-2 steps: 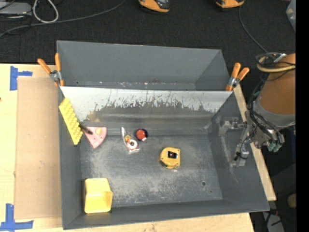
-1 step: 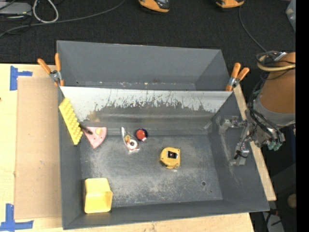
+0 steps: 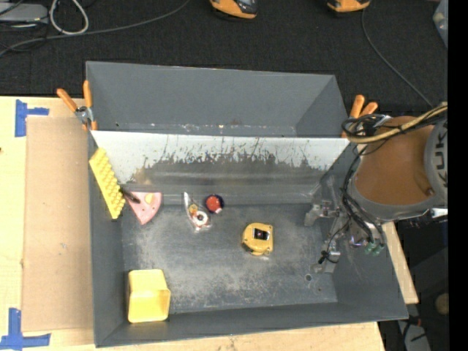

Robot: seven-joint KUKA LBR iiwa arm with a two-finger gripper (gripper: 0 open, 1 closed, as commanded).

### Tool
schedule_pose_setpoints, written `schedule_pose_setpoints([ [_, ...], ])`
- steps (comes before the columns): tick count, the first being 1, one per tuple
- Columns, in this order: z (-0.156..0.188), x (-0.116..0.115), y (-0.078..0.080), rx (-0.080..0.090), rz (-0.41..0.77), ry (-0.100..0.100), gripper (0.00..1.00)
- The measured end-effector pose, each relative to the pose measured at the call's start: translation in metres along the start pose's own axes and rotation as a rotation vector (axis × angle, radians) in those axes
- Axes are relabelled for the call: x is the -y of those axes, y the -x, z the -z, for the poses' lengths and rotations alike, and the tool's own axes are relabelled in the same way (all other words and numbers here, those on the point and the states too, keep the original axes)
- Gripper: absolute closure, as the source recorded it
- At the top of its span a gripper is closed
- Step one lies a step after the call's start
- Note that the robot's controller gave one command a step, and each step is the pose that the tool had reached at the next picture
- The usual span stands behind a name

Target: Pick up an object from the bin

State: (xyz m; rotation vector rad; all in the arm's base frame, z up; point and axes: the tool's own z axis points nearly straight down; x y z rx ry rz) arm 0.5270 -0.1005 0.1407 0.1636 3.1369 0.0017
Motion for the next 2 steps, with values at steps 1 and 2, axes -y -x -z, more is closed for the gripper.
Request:
schedule_pose_setpoints([
  [1,-0.007,-0.068,0.012,0.008,0.176,0.0,0.0],
  [2,-0.026,-0.103,0.029,-0.006,-0.133,0.0,0.0],
])
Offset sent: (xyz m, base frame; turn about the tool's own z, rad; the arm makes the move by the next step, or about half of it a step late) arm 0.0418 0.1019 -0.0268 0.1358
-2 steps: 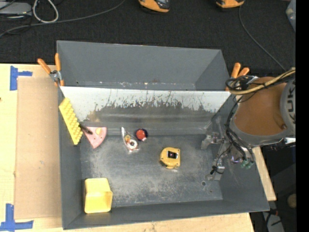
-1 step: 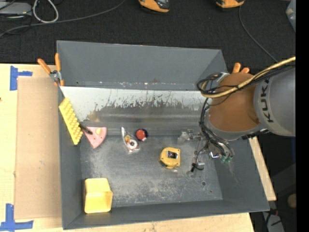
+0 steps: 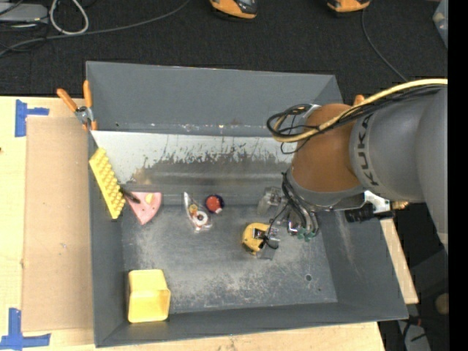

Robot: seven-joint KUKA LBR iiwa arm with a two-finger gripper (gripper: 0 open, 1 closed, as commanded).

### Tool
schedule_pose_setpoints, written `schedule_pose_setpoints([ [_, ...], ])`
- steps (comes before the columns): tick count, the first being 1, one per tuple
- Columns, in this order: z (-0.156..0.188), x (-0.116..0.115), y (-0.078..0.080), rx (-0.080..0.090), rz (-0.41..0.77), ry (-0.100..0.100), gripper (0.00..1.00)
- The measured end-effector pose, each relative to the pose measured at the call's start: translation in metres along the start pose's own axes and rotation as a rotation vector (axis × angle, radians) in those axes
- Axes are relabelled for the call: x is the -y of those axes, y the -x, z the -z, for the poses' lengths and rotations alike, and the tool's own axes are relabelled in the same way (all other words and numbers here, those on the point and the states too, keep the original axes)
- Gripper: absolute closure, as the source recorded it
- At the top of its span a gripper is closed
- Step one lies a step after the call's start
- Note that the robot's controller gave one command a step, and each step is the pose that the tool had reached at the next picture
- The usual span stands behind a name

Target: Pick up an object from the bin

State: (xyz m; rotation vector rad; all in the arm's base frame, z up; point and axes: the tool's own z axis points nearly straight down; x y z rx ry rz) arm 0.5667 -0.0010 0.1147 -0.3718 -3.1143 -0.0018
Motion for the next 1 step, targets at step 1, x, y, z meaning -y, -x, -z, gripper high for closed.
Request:
schedule_pose_setpoints([
  [1,-0.0461,0.0076,0.0064,0.007,0.158,-0.001,0.0],
])
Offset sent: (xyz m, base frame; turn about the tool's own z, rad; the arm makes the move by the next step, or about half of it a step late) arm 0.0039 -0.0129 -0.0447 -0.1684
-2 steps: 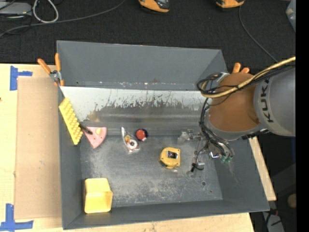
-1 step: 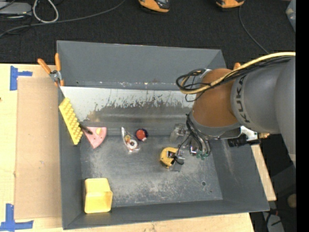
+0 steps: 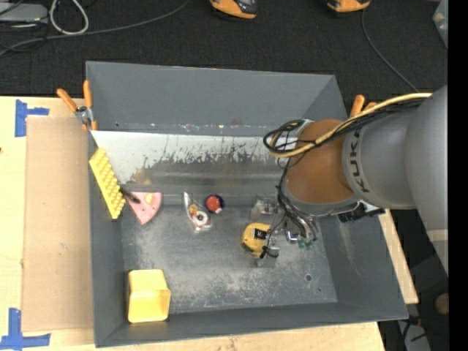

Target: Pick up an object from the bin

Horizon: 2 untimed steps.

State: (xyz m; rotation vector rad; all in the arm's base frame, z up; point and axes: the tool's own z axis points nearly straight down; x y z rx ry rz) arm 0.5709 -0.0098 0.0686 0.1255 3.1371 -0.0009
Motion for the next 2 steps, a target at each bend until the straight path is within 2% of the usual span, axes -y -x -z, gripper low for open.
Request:
schedule_pose_setpoints([
  [1,0.0016,0.0024,0.0009,0.001,0.012,0.003,1.0],
  [2,0.0017,0.0024,0.0009,0.001,0.013,0.003,1.0],
])
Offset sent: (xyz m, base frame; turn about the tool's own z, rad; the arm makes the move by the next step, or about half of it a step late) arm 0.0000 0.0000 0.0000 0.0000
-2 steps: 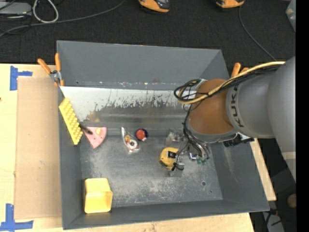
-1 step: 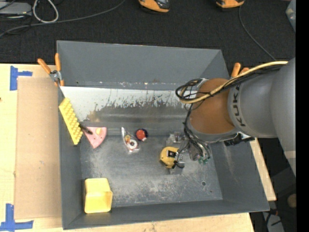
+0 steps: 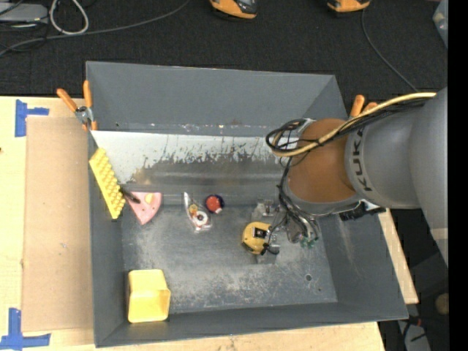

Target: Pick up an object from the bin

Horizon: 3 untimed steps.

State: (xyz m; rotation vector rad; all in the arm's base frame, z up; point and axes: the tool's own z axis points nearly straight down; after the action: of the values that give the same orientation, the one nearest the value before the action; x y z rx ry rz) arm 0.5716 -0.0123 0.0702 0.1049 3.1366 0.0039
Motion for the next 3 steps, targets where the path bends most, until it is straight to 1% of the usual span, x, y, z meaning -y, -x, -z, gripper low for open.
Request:
schedule_pose_setpoints([
  [1,0.025,0.0,-0.002,-0.007,0.0,0.0,1.0],
  [2,0.047,0.0,-0.001,-0.002,0.0,0.0,1.0],
  [3,0.07,0.0,-0.002,-0.007,0.001,0.0,1.0],
])
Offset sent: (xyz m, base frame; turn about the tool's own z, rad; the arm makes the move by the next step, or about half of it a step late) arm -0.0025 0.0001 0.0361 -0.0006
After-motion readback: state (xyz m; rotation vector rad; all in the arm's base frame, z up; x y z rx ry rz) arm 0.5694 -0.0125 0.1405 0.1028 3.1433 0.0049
